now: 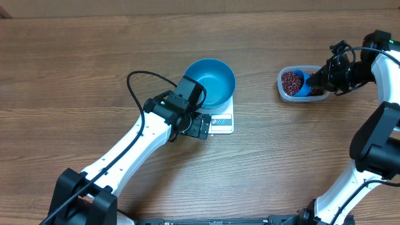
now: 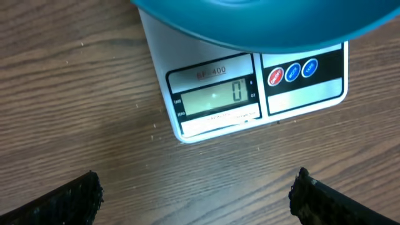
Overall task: Scoop item into bowl and weigh 150g on scale
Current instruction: 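Move the left gripper down in front of the scale display, then scoop beans and lift the filled blue scoop with the right gripper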
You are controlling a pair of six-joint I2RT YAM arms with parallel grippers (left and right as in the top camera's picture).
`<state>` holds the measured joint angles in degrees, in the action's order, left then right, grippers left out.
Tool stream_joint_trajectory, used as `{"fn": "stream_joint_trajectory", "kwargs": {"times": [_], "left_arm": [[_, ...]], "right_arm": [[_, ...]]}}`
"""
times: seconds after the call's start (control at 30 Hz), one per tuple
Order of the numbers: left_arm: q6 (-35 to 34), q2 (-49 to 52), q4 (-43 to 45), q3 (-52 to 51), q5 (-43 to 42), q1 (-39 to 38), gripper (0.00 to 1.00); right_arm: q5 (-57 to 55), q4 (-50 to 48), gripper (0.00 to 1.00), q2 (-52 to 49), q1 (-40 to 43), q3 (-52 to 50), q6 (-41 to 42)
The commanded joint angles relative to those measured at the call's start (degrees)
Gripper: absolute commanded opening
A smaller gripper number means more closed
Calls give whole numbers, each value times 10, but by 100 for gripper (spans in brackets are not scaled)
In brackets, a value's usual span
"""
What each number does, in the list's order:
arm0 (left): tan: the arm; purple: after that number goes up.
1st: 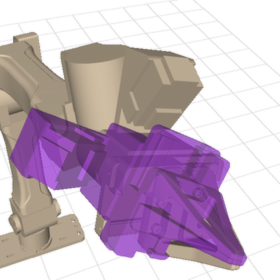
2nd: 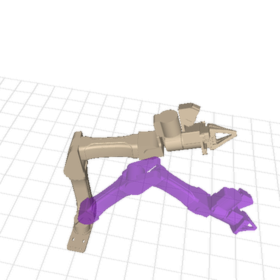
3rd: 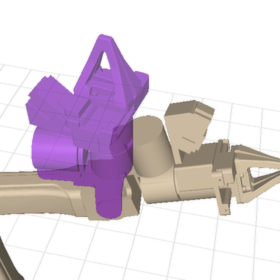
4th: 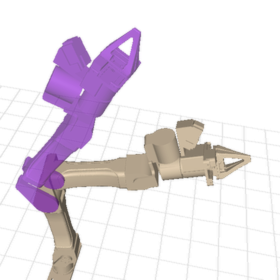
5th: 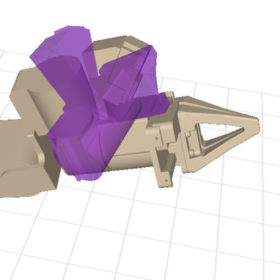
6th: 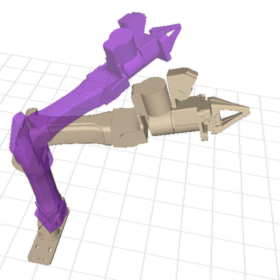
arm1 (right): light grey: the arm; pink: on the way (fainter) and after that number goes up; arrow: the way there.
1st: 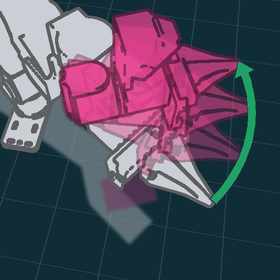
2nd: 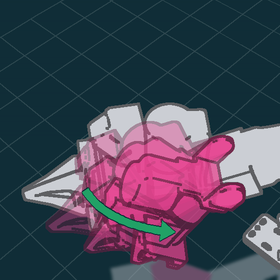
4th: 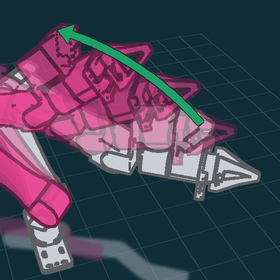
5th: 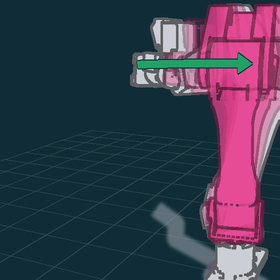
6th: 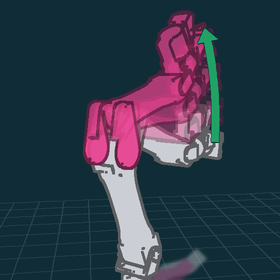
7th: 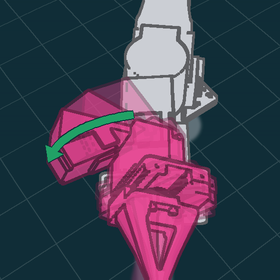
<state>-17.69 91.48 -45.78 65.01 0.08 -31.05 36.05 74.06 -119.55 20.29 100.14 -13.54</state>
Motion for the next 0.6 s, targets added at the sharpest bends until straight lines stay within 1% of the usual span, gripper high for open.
{"fn": "stream_joint_trajectory", "kwargs": {"times": [0.0, 0.07, 0.27, 0.37, 0.57], "left_arm": [[-7, -5, 2, -6, -17, -2, 100], [-7, -5, 7, -9, -27, -6, 100], [-6, -5, 30, -12, -19, -37, 100], [-13, -5, 23, -12, 11, -44, 100], [-19, -5, 12, -12, 14, -44, 100]], "right_arm": [[0, 0, 4, -2, -3, -4, -2], [0, -1, 4, -2, -3, -4, -2], [0, 0, 4, -2, -3, -4, -2], [0, 0, 4, -2, -3, -4, -2], [0, -1, 4, -2, -3, -4, -2]]}}
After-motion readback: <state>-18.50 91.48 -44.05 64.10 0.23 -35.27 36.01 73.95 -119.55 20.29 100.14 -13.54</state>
